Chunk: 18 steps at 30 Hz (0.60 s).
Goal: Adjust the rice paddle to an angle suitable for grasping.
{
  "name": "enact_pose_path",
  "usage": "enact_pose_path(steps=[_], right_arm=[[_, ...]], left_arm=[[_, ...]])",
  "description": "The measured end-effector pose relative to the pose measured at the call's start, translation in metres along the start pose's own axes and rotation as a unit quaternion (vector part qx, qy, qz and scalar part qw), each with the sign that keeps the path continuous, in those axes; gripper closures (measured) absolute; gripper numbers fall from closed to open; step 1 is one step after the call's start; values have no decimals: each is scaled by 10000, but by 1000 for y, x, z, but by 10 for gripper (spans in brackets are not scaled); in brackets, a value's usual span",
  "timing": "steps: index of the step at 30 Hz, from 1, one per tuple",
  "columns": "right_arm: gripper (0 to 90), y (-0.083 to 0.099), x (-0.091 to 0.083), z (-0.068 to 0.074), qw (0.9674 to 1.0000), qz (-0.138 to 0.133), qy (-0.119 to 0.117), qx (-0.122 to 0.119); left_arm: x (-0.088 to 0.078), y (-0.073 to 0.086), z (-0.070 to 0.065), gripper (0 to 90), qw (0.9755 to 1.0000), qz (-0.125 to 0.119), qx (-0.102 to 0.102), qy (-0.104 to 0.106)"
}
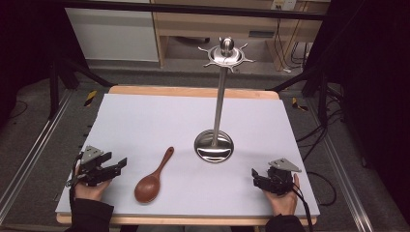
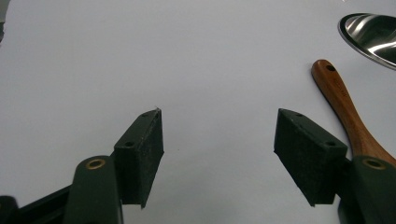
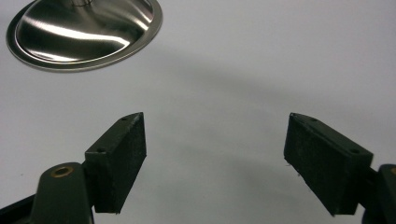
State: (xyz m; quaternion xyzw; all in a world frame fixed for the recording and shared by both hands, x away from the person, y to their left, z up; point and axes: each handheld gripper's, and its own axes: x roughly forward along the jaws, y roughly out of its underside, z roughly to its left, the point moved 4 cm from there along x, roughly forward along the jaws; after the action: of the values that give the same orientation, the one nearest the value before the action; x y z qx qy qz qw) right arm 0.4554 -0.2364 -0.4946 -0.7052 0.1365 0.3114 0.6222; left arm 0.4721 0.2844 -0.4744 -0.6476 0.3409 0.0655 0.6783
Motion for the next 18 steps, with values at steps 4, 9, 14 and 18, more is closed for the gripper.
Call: enact_pose_path(steps=[4, 9, 14, 18], right_arm=[[209, 1, 0, 1, 10000, 51, -8, 15], [218, 4, 0, -5, 9997, 85, -81, 193], [222, 6, -1, -7, 9995, 109, -92, 266], [221, 6, -1, -7, 9996, 128, -124, 204]], left_arm=[[-1, -2, -4, 329, 10000, 9, 1, 37], [-1, -4, -12, 333, 9999, 75, 100, 95], [-2, -7, -19, 336, 9996, 102, 235, 132], [0, -10, -26, 336, 9992, 136, 321, 198]])
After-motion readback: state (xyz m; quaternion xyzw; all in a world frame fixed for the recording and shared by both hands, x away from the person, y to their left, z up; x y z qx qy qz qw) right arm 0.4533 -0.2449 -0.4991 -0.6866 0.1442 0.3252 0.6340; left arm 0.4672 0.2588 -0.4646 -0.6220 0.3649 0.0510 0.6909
